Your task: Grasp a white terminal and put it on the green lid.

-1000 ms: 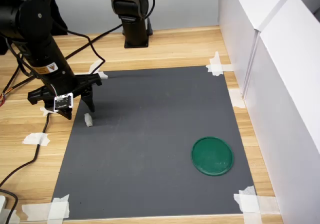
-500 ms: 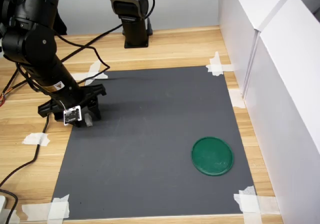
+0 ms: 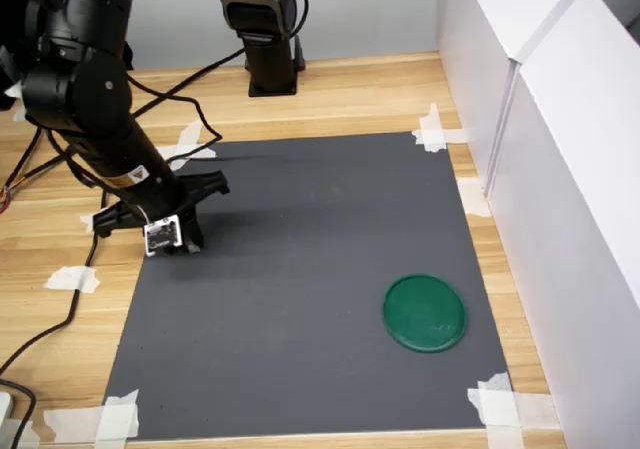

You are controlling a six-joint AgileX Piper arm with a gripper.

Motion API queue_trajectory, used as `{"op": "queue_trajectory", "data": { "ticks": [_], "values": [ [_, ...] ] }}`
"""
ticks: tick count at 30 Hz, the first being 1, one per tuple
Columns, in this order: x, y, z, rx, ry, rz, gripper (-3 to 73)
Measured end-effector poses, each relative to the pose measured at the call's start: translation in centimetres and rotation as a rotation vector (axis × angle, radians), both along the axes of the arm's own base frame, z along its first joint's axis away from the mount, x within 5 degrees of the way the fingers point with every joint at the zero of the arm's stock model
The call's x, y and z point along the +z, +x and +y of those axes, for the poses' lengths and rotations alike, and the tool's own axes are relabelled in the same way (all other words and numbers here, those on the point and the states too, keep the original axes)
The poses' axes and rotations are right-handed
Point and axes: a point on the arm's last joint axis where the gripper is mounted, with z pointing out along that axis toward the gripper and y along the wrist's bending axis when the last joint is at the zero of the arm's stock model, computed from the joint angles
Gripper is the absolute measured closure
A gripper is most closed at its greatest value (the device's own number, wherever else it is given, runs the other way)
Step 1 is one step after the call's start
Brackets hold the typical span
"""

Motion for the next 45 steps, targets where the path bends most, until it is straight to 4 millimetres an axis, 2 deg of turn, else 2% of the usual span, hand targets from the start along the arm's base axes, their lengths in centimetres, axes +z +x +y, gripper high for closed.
{"op": "queue_trajectory", "data": {
  "ticks": [4, 10, 14, 17, 21, 26, 30, 38, 41, 45],
  "values": [
    [1.9, 0.2, 3.6, 0.068, -0.003, -0.049, 61.2],
    [3.6, 0.4, 11.2, 0.219, 0.038, -0.107, 61.2],
    [5.1, 1.2, 15.9, 0.287, 0.087, -0.184, 61.2],
    [5.8, 2.4, 18.5, 0.317, 0.113, -0.233, 61.2],
    [5.2, 3.7, 21.2, 0.322, 0.135, -0.253, 61.2],
    [3.4, 4.6, 23.1, 0.328, 0.147, -0.26, 61.2],
    [2.2, 5.0, 23.6, 0.32, 0.156, -0.263, 61.2],
    [1.8, 5.5, 23.8, 0.304, 0.168, -0.298, 60.2],
    [1.1, 5.5, 23.8, 0.305, 0.165, -0.271, 55.6],
    [0.8, 5.6, 23.8, 0.304, 0.164, -0.268, 44.2]
  ]
}}
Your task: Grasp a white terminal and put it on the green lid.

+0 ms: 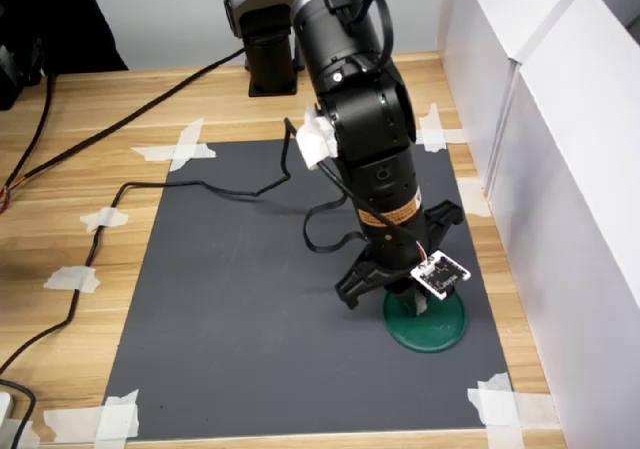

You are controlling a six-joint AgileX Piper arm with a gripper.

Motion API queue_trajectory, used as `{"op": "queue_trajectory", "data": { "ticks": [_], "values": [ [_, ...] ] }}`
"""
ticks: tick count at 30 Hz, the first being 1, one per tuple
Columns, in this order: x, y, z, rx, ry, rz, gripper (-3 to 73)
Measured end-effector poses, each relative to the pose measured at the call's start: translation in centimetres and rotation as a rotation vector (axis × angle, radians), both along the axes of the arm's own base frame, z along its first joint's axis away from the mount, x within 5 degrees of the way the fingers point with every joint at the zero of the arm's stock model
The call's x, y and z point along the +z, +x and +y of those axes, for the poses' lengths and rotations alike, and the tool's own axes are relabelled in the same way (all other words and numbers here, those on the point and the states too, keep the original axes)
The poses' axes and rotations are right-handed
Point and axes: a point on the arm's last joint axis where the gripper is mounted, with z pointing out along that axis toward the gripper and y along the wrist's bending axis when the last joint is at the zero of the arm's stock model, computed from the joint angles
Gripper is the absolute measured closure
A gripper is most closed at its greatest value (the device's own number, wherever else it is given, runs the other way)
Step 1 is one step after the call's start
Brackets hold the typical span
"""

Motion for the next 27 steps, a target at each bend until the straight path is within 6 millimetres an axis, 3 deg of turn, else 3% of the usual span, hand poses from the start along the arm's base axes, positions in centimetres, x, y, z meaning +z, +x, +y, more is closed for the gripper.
{"op": "queue_trajectory", "data": {
  "ticks": [8, 10, 13, 16, 20, 23, 27],
  "values": [
    [0.4, 0.1, 0.0, -0.01, 0.01, -0.024, 21.6],
    [1.4, -0.1, -0.1, -0.018, 0.022, -0.043, 20.1],
    [5.0, -0.9, -0.3, -0.025, 0.064, -0.117, 21.0],
    [9.3, -2.5, -0.8, -0.028, 0.114, -0.209, 28.8],
    [14.0, -6.1, -2.0, -0.05, 0.194, -0.341, 48.6],
    [16.1, -9.4, -3.4, -0.078, 0.244, -0.457, 64.1],
    [17.3, -14.2, -5.7, -0.145, 0.326, -0.592, 70.1]
  ]
}}
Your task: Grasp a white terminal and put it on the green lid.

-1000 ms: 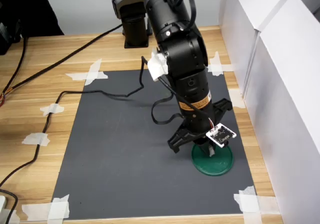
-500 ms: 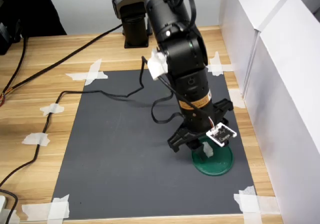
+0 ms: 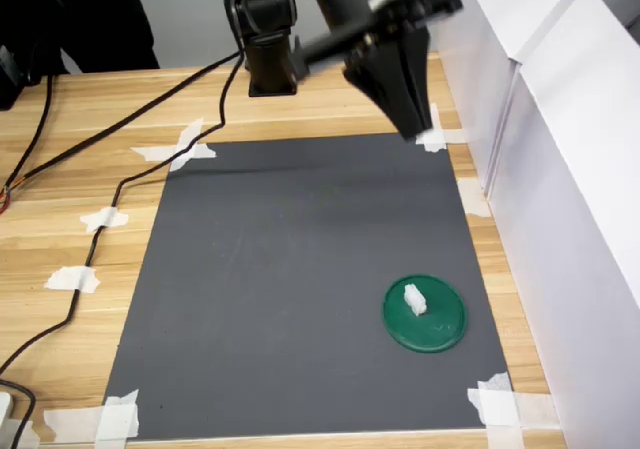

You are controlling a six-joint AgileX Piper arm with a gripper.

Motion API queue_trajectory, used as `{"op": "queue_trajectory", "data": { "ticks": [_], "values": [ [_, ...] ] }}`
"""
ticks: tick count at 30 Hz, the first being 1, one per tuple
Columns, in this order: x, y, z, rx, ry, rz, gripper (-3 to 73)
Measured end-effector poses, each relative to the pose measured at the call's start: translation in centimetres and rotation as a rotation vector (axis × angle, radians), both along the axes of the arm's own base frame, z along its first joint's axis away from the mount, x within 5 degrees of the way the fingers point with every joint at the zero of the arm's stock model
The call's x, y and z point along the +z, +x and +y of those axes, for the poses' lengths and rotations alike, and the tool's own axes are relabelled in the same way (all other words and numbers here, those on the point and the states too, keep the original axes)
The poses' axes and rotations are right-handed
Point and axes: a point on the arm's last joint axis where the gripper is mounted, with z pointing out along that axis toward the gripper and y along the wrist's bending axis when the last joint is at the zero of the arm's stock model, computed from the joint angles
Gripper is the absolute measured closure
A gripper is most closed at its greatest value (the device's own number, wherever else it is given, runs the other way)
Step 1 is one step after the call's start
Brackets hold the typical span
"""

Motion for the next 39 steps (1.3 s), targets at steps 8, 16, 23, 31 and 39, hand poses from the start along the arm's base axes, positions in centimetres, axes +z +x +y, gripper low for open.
{"op": "queue_trajectory", "data": {
  "ticks": [8, 16, 23, 31, 39],
  "values": [
    [-1.1, -8.3, -7.7, -0.295, 0.105, -0.261, 71.0],
    [-8.0, -14.8, -11.0, -0.486, 0.061, -0.296, 71.1],
    [-12.6, -18.1, -11.2, -0.48, -0.062, -0.357, 71.1],
    [-14.9, -19.3, -11.2, -0.499, -0.009, -0.362, 71.1],
    [-16.1, -19.7, -11.2, -0.508, 0.011, -0.376, 71.1]
  ]
}}
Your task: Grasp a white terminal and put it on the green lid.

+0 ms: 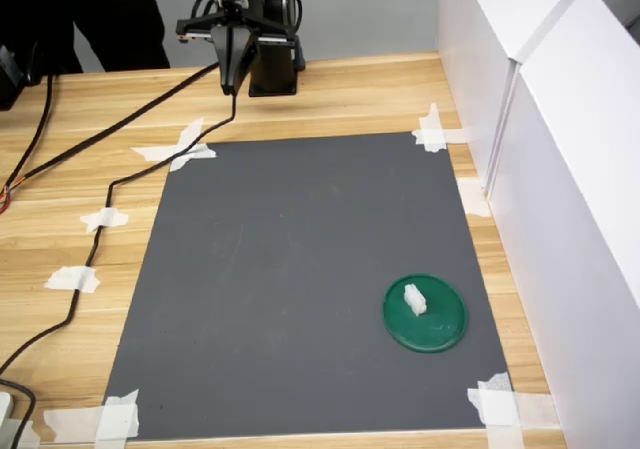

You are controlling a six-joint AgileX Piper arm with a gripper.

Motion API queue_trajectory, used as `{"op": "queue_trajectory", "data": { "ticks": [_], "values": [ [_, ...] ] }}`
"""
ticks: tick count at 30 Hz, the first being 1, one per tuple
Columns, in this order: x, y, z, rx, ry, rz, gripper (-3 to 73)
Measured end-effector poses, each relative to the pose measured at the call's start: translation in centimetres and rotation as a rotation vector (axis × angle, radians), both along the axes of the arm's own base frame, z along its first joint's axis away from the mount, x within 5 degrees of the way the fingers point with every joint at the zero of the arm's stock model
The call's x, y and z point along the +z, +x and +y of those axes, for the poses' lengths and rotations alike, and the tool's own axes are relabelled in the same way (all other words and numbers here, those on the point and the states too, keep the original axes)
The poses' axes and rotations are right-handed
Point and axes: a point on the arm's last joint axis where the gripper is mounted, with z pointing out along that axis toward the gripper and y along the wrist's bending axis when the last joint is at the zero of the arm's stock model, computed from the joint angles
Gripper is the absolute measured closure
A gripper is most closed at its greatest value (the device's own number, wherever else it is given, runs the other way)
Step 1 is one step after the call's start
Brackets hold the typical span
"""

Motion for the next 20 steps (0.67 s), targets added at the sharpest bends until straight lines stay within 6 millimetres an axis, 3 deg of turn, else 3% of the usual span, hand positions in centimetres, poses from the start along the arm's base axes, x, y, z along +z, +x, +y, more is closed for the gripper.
{"op": "queue_trajectory", "data": {
  "ticks": [20],
  "values": [
    [0.34, -0.55, 0.03, -0.004, 0.071, -0.068, 71.1]
  ]
}}
